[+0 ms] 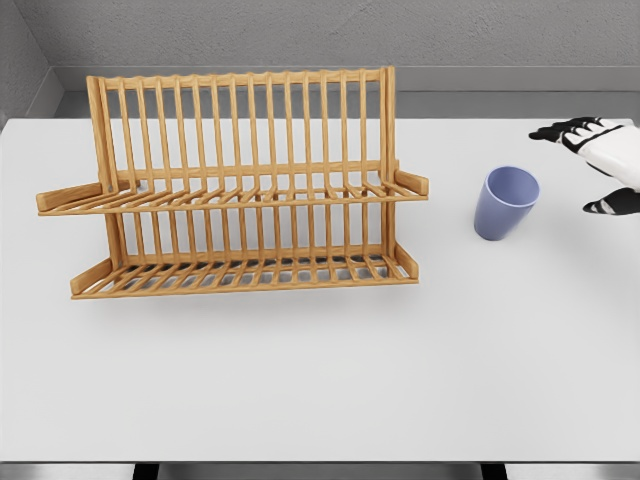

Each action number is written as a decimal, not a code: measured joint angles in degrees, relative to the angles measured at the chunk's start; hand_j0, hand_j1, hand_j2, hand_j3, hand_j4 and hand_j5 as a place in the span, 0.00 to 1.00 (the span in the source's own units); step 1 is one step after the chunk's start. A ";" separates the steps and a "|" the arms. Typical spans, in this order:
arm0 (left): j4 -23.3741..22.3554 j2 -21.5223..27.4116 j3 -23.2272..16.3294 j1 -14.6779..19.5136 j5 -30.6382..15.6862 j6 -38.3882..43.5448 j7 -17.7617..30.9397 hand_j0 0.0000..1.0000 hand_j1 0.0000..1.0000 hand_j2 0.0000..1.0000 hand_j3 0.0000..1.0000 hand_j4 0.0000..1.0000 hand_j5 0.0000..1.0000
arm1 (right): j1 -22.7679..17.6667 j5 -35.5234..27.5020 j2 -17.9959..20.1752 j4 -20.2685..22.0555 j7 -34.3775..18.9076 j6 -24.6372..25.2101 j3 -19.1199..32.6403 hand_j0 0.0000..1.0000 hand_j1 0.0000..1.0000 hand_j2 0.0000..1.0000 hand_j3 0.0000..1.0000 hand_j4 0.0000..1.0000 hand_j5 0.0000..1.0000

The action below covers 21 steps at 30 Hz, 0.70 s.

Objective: Right arm put cup on second shelf

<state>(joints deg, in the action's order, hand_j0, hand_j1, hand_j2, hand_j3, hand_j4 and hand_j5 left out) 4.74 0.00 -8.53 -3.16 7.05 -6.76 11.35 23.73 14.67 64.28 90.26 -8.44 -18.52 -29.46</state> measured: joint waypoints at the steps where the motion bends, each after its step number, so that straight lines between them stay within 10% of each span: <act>1: 0.00 0.00 0.00 0.00 0.00 0.00 -0.01 1.00 1.00 1.00 1.00 1.00 1.00 | 0.09 0.00 0.01 0.06 0.04 -0.02 0.03 1.00 1.00 1.00 1.00 1.00 1.00; 6: 0.00 0.00 0.00 0.00 0.00 0.00 -0.01 1.00 1.00 1.00 1.00 1.00 1.00 | 2.11 -0.17 0.04 -1.83 0.07 0.77 0.30 1.00 1.00 1.00 1.00 1.00 1.00; 13: -0.01 0.00 0.00 0.00 0.00 0.00 0.01 1.00 1.00 1.00 1.00 1.00 1.00 | 13.00 -0.08 -3.02 -3.05 -21.80 0.40 -0.79 1.00 1.00 1.00 1.00 1.00 1.00; 21: 0.00 0.00 0.00 0.00 0.00 0.00 0.00 1.00 1.00 1.00 1.00 1.00 1.00 | 21.09 -0.05 -8.73 -6.02 -26.25 0.28 -11.03 1.00 1.00 1.00 1.00 1.00 1.00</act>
<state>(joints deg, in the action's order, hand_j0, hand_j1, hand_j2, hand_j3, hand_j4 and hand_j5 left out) 4.74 0.00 -8.53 -3.16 7.05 -6.76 11.35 44.82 14.63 55.55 84.24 -34.69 -18.24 -40.49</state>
